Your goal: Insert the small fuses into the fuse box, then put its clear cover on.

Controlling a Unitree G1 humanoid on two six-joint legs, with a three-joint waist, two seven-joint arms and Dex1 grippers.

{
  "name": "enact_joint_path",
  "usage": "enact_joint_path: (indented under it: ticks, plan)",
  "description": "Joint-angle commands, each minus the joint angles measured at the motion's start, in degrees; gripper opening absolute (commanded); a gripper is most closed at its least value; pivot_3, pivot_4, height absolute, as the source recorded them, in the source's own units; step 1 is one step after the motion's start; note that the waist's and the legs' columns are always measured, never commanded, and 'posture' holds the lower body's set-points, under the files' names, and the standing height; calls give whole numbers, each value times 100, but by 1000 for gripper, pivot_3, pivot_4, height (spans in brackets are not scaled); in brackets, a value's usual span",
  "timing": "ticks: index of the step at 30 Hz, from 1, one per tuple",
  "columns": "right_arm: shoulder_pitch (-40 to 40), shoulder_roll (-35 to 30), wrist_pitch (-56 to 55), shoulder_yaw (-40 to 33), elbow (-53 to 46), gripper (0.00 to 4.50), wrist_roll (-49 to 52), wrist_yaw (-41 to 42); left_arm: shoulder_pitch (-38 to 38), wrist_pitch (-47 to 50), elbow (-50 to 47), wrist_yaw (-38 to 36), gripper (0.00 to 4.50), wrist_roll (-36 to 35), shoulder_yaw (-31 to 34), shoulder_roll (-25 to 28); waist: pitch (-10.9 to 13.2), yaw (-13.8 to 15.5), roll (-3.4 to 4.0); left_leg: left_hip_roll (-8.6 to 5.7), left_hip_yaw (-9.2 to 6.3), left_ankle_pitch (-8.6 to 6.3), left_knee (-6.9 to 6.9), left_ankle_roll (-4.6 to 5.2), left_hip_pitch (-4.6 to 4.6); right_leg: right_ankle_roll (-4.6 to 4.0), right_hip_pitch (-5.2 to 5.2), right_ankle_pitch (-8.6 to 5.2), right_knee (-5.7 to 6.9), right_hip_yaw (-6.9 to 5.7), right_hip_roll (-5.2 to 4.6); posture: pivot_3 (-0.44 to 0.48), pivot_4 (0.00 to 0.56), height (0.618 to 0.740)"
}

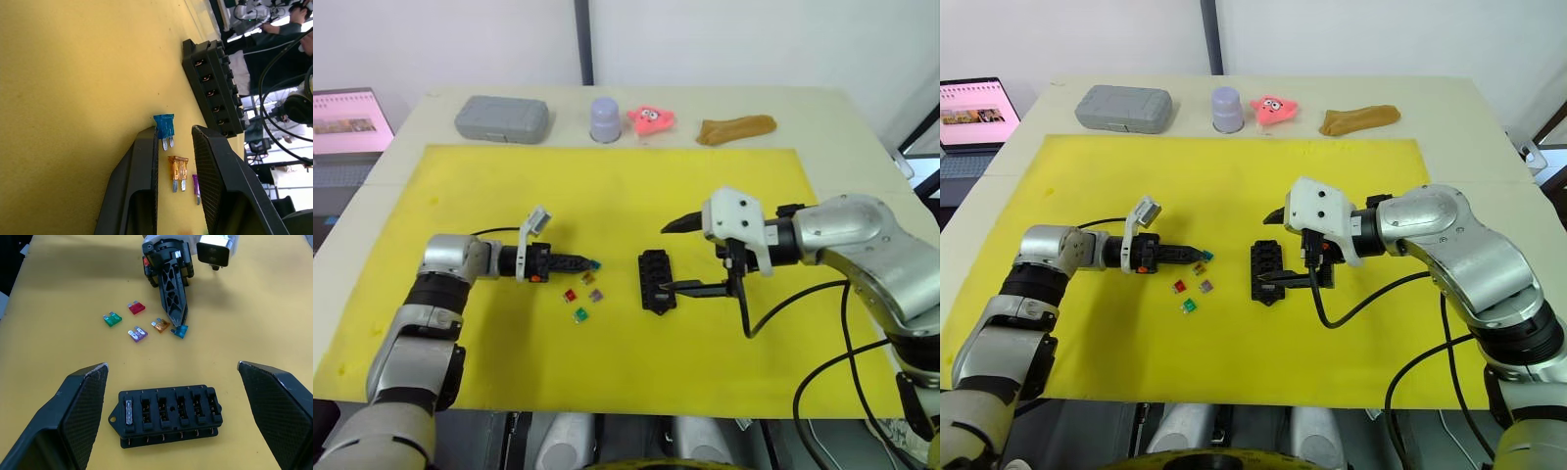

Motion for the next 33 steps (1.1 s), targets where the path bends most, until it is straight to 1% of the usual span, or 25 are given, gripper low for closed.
enact_joint_path:
  ticks: [1, 2, 3, 11, 15, 22, 28, 32, 33]
  plan:
    - [-115, -24, -88, -71, -103, 4500, -36, -13, 59, -89, 248, 169, 606, 152, -50, -63, 0, -1, 0, 0, 0, 0, 0, 0, 0, 0, 0, 0, 0, 0, 0, 0, 150, 740]
    - [-117, -19, -92, -69, -101, 4500, -39, -14, 59, -115, 274, 177, 261, 161, -54, -64, 0, -1, 1, 0, 0, 0, 0, 0, 1, 0, 0, 0, 0, 0, 0, 0, 150, 740]
    - [-119, -16, -93, -69, -100, 4500, -41, -15, 61, -133, 283, 170, 54, 164, -66, -62, -2, -1, 3, 0, 0, 0, 0, 0, 1, 0, 0, 0, 0, 0, 0, 0, 150, 740]
    - [-124, -5, -125, -74, -78, 4500, -65, 3, 35, -245, 386, 233, 54, 208, -57, -90, -5, -5, 8, 2, 0, 1, 0, -1, 8, 5, 6, 3, 2, 0, 2, 0, 150, 740]
    - [-120, -2, -120, -77, -87, 4500, -62, -6, -38, -258, 488, 341, 54, 137, 147, -85, -5, -4, 9, 2, 0, 1, 0, -1, 9, 6, 7, 3, 2, 0, 2, 0, 150, 740]
    - [-130, 27, -122, -52, -71, 4500, -69, -14, 30, -140, 209, 275, 54, 18, 337, 130, -4, -33, 8, 5, 0, 1, 0, -1, 8, 11, 6, 6, 2, 0, 5, 0, 150, 740]
    - [-159, 47, -124, -30, -11, 4500, -64, 10, 124, 115, -530, 335, 54, -413, 854, 453, 0, -131, 2, 16, -3, 2, -2, -3, 1, 11, -6, 6, 6, 0, 13, 0, 150, 740]
    - [-210, 101, 74, -88, 63, 4500, 84, -16, 175, 503, -1555, 511, 54, -958, 1352, 598, 2, -144, 0, 19, -3, 3, -5, -5, -10, 11, -21, 6, 6, 2, 10, 0, 150, 740]
    - [-268, 168, 277, -171, 126, 4500, 248, -51, 201, 612, -1999, 554, 54, -1168, 1490, 624, 2, -143, 0, 18, -2, 3, -5, -6, -11, 11, -23, 6, 6, 3, 6, 0, 150, 740]
